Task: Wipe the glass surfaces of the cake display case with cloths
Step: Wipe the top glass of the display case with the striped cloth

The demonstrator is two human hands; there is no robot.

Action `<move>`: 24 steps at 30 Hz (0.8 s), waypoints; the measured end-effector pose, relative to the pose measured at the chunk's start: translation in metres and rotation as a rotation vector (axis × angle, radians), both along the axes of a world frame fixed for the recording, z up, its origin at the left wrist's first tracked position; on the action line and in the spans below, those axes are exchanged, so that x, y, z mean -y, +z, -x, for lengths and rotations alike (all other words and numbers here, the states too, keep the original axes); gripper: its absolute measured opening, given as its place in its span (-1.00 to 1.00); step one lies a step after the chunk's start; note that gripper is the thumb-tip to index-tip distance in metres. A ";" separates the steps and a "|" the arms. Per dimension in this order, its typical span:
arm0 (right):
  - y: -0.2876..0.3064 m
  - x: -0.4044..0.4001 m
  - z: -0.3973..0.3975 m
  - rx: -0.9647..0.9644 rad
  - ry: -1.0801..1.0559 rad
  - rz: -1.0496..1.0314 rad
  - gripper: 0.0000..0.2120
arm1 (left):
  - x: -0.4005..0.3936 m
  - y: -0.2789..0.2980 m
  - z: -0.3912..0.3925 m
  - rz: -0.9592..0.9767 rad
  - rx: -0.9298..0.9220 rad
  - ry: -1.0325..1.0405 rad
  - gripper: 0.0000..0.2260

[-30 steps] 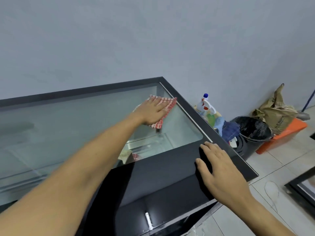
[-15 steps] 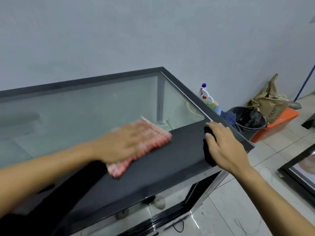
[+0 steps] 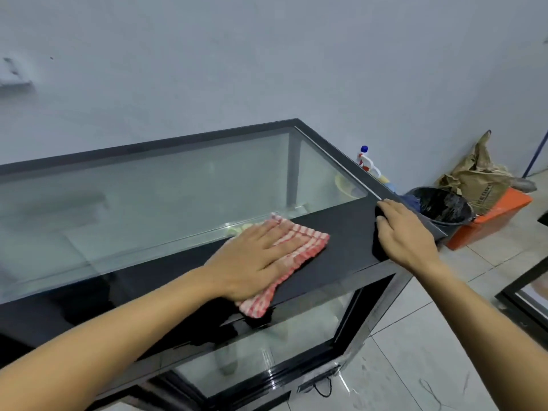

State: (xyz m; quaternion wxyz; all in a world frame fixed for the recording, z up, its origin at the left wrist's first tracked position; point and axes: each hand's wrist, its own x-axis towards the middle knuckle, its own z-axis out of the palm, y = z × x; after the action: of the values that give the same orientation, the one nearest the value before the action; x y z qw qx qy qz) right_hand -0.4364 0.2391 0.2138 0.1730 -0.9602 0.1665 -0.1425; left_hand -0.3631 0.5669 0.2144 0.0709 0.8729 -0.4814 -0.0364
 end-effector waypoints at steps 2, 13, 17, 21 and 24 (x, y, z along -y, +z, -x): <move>-0.001 0.000 -0.004 -0.031 -0.002 0.041 -0.58 | -0.074 -0.005 -0.028 -0.029 0.021 0.278 -0.33; -0.006 0.015 -0.009 -0.057 0.096 0.093 -0.73 | 0.085 0.007 -0.018 0.045 -0.020 0.713 -0.43; 0.018 0.064 0.007 -0.057 0.256 -0.099 -0.64 | 0.163 0.008 0.017 -0.016 -0.016 0.201 -0.48; 0.014 0.090 0.026 0.004 0.256 -0.327 -0.47 | 0.157 0.003 0.001 -0.043 -0.044 0.265 -0.48; 0.004 0.093 0.033 0.150 0.169 -0.607 -0.44 | 0.180 0.003 -0.016 -0.030 -0.045 0.466 -0.47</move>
State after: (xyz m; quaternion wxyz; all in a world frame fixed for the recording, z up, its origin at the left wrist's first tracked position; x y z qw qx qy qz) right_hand -0.4696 0.1457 0.2174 0.4744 -0.8620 0.1080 -0.1421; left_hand -0.3470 0.3870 0.2175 0.0750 0.9603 -0.2647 -0.0457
